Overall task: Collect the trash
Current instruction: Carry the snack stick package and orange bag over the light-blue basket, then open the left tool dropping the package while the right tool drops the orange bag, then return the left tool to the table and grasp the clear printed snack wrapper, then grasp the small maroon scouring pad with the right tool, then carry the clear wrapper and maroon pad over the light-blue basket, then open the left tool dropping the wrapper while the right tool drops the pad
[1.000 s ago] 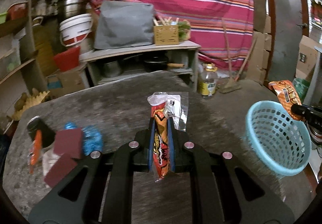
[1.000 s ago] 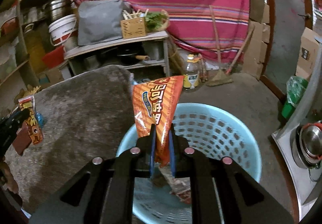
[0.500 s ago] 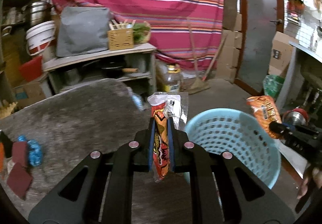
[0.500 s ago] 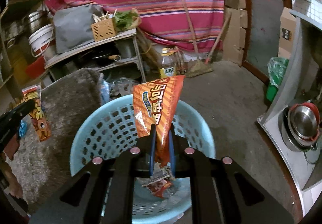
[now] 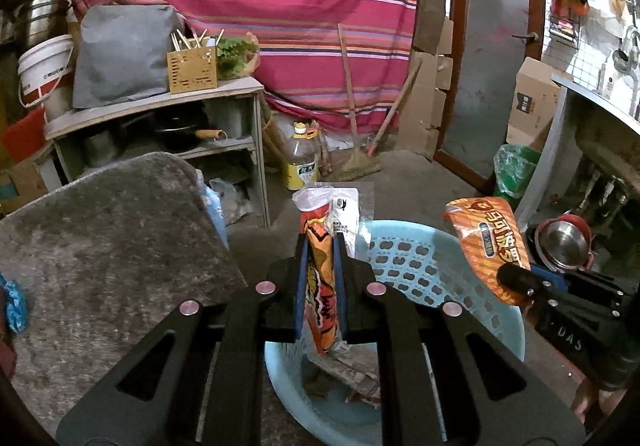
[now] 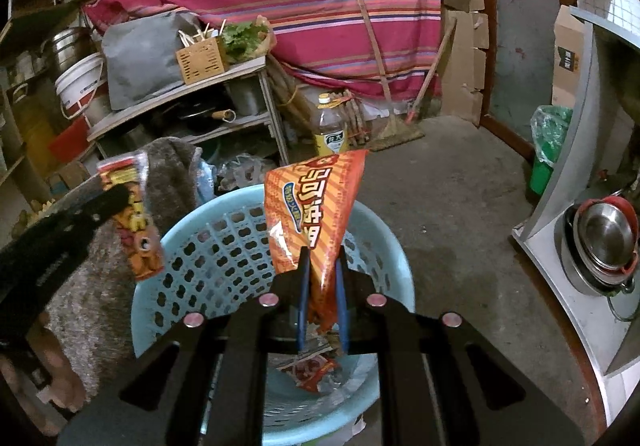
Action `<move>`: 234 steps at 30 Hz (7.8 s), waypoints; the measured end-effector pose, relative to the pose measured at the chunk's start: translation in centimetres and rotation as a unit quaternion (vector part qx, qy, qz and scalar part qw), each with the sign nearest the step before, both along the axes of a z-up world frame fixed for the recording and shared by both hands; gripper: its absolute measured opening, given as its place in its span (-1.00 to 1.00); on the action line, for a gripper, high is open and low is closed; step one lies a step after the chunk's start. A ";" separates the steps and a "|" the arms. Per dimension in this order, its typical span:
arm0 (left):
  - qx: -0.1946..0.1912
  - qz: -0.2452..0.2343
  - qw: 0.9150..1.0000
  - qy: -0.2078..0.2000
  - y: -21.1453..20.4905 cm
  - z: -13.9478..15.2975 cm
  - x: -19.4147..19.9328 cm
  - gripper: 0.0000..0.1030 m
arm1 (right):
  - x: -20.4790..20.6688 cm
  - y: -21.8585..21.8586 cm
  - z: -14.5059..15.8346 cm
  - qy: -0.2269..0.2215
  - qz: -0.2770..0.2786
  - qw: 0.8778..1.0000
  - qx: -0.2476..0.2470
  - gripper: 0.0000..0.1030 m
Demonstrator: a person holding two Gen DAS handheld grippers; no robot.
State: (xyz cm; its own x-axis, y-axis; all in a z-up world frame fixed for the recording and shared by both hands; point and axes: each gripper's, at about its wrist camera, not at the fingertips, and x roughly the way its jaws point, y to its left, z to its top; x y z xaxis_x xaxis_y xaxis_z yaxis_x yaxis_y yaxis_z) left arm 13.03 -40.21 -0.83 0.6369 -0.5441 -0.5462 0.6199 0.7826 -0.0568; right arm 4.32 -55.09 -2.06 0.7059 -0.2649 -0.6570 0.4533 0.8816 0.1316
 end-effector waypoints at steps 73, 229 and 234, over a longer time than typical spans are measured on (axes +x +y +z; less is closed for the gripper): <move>0.064 0.269 0.961 0.031 46.1 -4.3 10.0 -0.10 | 14.5 36.2 0.9 -0.005 0.195 0.978 -0.076 0.91; 0.039 0.093 0.994 -0.030 8.8 1.8 0.9 0.86 | 2.7 3.2 0.6 0.001 -0.009 1.000 -0.014 0.42; 0.042 0.117 0.991 -0.041 13.1 2.4 1.0 0.89 | 3.3 4.7 1.2 0.005 -0.028 0.999 -0.029 0.66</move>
